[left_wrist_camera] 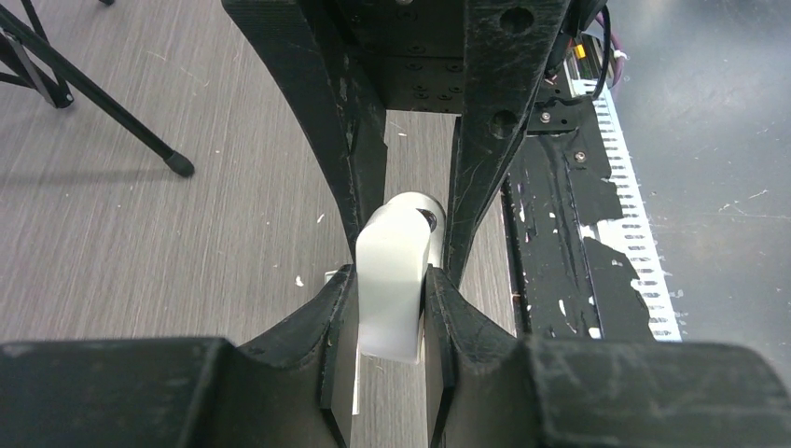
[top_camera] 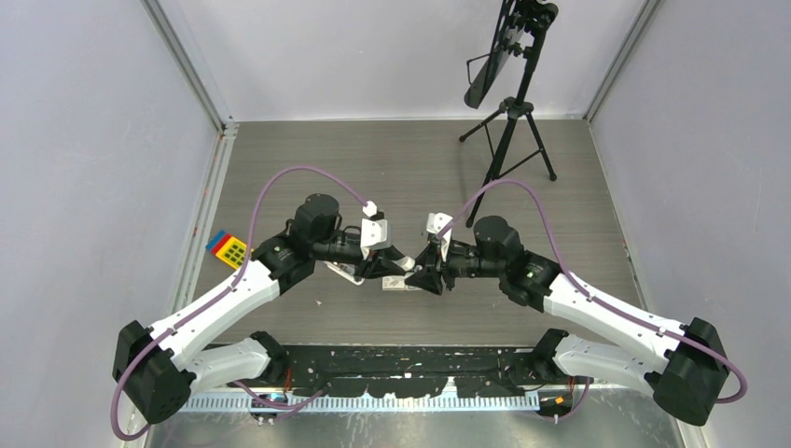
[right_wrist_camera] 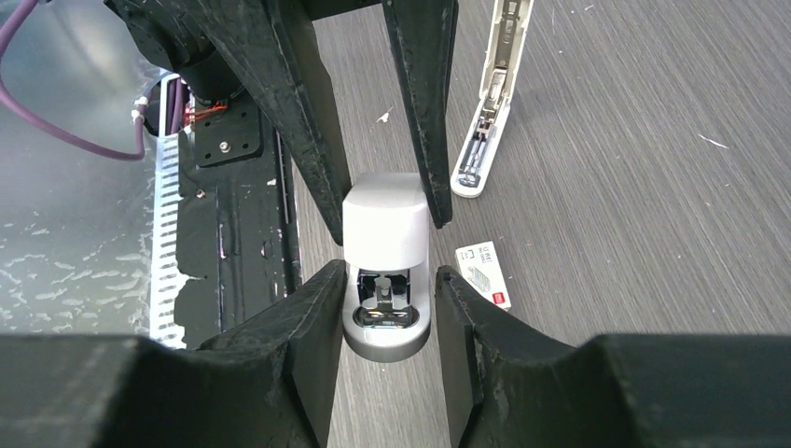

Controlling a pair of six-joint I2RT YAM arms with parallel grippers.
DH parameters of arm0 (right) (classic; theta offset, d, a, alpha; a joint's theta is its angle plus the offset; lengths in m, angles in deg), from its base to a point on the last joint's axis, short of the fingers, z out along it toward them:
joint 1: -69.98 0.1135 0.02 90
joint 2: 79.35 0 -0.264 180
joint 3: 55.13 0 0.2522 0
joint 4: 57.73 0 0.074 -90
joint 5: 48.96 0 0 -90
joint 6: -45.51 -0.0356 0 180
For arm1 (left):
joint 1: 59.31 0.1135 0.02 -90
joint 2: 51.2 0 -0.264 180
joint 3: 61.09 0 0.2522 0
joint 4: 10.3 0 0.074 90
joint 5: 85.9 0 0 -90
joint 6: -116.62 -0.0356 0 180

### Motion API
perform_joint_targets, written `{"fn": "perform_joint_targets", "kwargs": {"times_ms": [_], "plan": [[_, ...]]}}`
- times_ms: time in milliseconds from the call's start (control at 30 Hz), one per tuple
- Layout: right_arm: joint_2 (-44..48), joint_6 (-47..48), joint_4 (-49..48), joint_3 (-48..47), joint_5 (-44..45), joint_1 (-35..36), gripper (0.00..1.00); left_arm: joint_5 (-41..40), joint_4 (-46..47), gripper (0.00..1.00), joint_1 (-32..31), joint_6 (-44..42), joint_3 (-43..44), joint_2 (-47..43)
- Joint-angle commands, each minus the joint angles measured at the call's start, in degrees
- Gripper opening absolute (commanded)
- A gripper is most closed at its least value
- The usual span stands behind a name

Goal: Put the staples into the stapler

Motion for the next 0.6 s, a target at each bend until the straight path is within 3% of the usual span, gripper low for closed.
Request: {"fn": "perform_joint_targets", "kwargs": {"times_ms": [0, 133, 367, 567], "plan": [[-0.4, -1.1, -3.0, -2.6, -0.8, 0.2, 0.44, 0.0, 1.9, 0.0, -0.2, -1.6, 0.2, -1.2], [-0.3, -0.2, -1.3, -2.8, -0.8, 0.2, 0.35, -0.7, 2.0, 0.0, -0.2, -1.8, 0.0, -2.1], [1.0, 1.7, 2.3, -2.9, -0.6, 0.2, 0.02, -3.2, 2.8, 0.0, -0.3, -2.0, -1.3, -5.3], [2.9, 0.8, -2.9, -0.4, -0.3, 0.1, 0.0, -5.8, 8.8, 0.0, 0.0, 2.3, -3.6, -8.0]]}}
